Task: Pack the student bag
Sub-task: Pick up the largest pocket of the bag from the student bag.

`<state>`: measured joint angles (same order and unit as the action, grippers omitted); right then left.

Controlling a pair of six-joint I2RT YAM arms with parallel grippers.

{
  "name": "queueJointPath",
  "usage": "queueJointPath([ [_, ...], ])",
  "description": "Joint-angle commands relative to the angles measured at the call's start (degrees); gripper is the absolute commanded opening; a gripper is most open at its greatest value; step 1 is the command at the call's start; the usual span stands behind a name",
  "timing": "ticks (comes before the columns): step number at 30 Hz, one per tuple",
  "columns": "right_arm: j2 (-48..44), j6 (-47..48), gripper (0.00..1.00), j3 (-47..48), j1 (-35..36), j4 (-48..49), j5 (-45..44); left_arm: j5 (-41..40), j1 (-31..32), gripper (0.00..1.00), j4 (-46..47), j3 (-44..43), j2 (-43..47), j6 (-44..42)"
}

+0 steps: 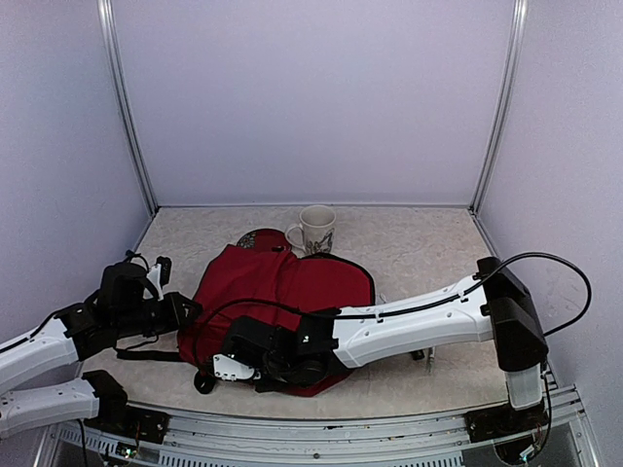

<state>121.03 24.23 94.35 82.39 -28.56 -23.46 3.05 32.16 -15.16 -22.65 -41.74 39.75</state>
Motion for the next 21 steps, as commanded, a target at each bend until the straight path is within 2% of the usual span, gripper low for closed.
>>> queueJointPath([
  [1, 2.7, 5.4, 0.23, 1.9, 0.7, 2.5, -6.5, 0.3, -0.5, 0.13, 0.5, -1.9, 0.7, -1.0],
  [5, 3.3, 8.1, 0.21, 2.3, 0.6, 4.9, -13.4, 0.2, -0.5, 0.13, 0.7, -1.7, 1.3, -1.0],
  [8, 3.8, 8.9, 0.18, 3.1, 0.7, 4.3, -14.1, 0.4, -0.6, 0.12, 0.9, -1.8, 0.8, -1.2],
  [10, 3.9, 9.2, 0.13, 3.2, 0.7, 3.9, -14.4, 0.5, -0.6, 0.11, 0.8, -1.9, 0.6, -1.3],
  [13, 3.8, 8.6, 0.00, 3.4, 0.7, 3.5, -15.5, 0.3, -0.6, 0.09, 0.7, -1.9, 0.9, -1.4],
  [14, 3.4, 8.0, 0.00, 3.6, 0.7, 3.3, -15.6, 0.3, -0.6, 0.08, 0.7, -1.9, 1.0, -1.4],
  [17, 1.0, 4.3, 0.00, 3.2, 0.6, 2.0, -12.7, 0.0, -0.9, 0.06, 0.7, -2.0, 1.3, -1.5],
  [21, -4.7, -3.2, 0.00, -0.3, 0.7, 0.8, -3.3, -0.3, -1.7, 0.01, 0.6, -2.2, 1.3, -2.0],
])
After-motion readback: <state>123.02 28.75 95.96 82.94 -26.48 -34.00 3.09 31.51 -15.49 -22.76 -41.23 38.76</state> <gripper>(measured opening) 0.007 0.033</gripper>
